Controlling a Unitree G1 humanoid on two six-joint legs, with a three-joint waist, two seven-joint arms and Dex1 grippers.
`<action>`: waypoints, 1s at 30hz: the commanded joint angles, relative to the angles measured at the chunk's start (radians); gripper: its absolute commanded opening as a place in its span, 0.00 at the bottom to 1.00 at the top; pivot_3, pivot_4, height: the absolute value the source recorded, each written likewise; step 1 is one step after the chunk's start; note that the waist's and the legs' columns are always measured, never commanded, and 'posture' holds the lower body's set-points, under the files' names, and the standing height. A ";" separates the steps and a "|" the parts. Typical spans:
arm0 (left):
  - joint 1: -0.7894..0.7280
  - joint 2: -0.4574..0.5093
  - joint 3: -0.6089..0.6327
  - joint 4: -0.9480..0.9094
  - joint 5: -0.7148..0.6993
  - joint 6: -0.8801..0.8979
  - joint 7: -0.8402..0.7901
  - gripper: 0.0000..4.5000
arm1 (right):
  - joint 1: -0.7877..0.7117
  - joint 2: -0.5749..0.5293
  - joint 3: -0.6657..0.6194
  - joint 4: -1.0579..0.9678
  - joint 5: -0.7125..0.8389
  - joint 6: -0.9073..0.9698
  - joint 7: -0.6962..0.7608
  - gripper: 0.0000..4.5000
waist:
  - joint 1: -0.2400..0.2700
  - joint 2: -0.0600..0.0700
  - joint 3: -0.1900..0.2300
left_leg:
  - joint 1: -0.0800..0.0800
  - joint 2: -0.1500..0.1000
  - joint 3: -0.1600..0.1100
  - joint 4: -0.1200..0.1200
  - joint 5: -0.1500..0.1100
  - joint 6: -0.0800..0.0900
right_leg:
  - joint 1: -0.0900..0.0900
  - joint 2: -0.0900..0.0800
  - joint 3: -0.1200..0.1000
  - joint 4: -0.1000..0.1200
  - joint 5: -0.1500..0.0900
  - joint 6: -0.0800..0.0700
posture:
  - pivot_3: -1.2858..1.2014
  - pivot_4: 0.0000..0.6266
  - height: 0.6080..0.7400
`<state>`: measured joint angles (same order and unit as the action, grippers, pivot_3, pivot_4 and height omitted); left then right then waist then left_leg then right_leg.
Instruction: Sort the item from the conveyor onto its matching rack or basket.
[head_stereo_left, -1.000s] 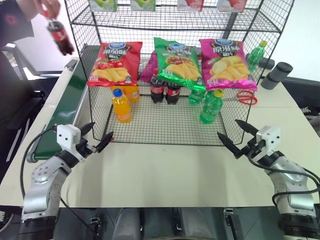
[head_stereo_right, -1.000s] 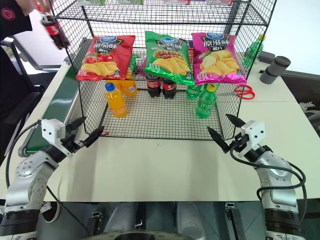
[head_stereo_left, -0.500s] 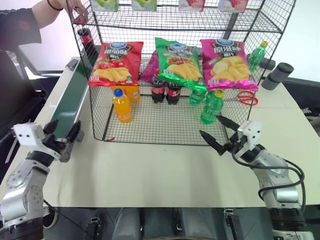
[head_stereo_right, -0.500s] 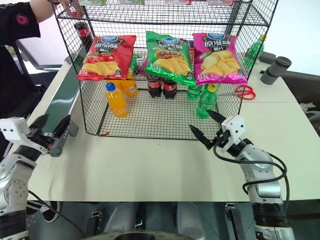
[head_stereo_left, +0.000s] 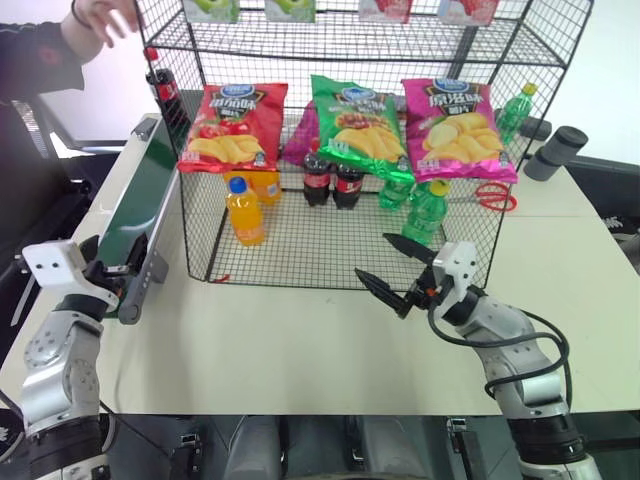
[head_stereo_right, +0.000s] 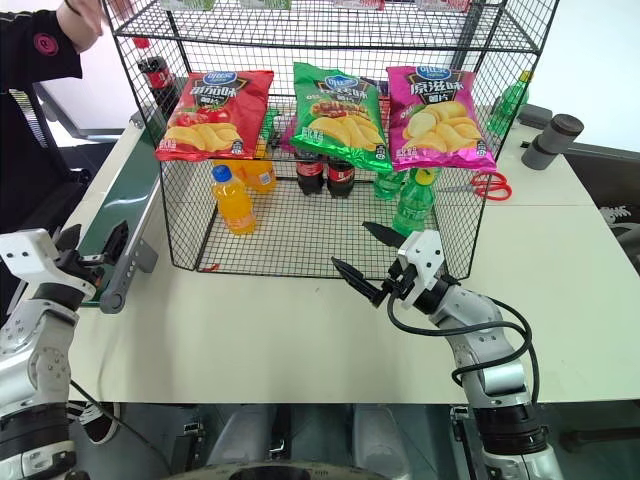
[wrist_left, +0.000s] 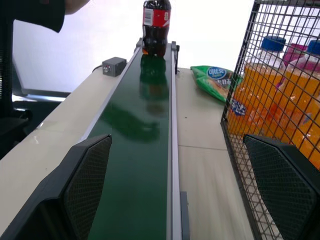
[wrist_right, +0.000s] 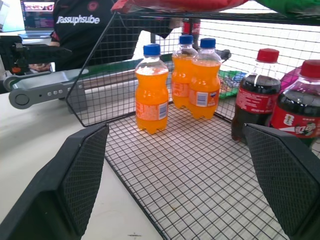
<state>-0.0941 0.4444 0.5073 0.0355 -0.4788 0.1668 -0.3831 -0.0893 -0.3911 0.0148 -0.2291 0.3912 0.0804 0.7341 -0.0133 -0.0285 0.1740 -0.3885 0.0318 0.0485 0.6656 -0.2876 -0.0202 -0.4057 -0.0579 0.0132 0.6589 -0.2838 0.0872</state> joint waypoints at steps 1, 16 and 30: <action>-0.018 0.000 -0.006 -0.006 0.013 -0.024 0.007 1.00 | -0.008 0.020 -0.008 0.007 -0.024 -0.030 -0.032 0.99 | -0.001 0.000 0.000 | 0.000 0.000 0.000 0.000 0.000 0.000 | 0.000 0.000 0.000 0.000 0.000 0.000 | 0.52 0.24 1.00; -0.040 0.004 -0.015 0.008 0.015 -0.024 0.007 1.00 | -0.014 0.058 -0.016 0.055 -0.086 -0.066 -0.115 0.99 | -0.001 0.000 0.000 | 0.000 0.000 0.000 0.000 0.000 0.000 | 0.000 0.000 0.000 0.000 0.000 0.000 | 0.52 0.24 1.00; -0.069 0.005 -0.019 0.055 0.031 -0.050 -0.009 1.00 | 0.022 0.055 -0.031 0.123 -0.052 -0.069 -0.071 0.99 | -0.001 0.000 0.000 | 0.000 0.000 0.000 0.000 0.000 0.000 | 0.000 0.000 0.000 0.000 0.000 0.000 | 0.52 0.24 1.00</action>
<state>-0.1534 0.4369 0.4838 0.0979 -0.4504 0.1436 -0.3864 -0.0713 -0.3483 -0.0024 -0.1131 0.3422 0.0513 0.6644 -0.0138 -0.0285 0.1740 -0.3888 0.0316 0.0487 0.6655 -0.2876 -0.0202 -0.4058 -0.0583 0.0130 0.6588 -0.2837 0.0873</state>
